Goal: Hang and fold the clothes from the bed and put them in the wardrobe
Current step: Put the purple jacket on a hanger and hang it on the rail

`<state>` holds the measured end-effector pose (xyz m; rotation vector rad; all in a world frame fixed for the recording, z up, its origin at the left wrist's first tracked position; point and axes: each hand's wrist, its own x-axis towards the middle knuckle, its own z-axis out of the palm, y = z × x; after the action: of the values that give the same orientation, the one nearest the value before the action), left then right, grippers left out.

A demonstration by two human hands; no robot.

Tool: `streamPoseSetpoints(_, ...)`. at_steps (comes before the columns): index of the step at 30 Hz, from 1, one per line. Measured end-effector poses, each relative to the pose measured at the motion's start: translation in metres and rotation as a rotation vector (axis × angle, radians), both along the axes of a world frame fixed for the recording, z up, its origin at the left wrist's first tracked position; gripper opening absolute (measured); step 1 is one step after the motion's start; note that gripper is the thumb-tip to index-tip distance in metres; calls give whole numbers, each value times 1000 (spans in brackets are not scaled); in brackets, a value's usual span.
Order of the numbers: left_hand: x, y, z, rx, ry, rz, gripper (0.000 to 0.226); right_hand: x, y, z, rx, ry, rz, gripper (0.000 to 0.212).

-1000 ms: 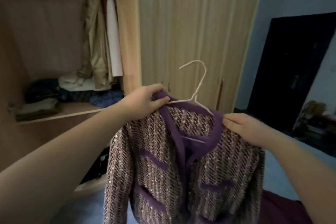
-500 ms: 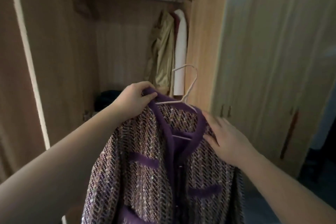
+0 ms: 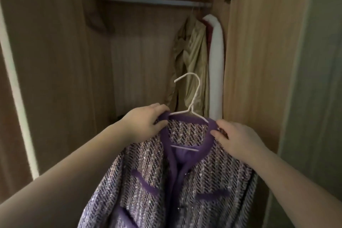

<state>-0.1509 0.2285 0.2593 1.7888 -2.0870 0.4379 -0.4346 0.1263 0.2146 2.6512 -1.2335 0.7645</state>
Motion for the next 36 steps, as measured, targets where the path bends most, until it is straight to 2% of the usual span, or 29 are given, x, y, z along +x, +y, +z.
streamPoseSetpoints(2,14,-31,4,-44,43,-10,38,19,-24,4,-27,-61,41,21)
streamPoseSetpoints(5,35,-81,10,-92,131,-14,34,45,-66,15,-53,-105,76,42)
streamPoseSetpoints(7,50,-114,16,-148,149,8,30,59,-105,27,-110,-88,63,42)
streamPoseSetpoints(10,69,-160,30,-218,123,104,22,78,-168,53,-196,-83,36,28)
streamPoseSetpoints(15,98,-232,43,-279,-53,236,20,120,-263,80,-165,-124,71,19)
streamPoseSetpoints(20,140,-299,47,-212,-58,345,29,167,-326,92,-305,-116,117,18)
streamPoseSetpoints(25,174,-373,61,-426,-76,377,65,202,-380,130,-403,-134,76,18)
streamPoseSetpoints(28,184,-414,81,-510,-74,350,78,220,-403,160,-443,-161,48,21)
streamPoseSetpoints(36,243,-512,168,-645,-135,212,76,269,-461,262,-554,-115,-149,23)
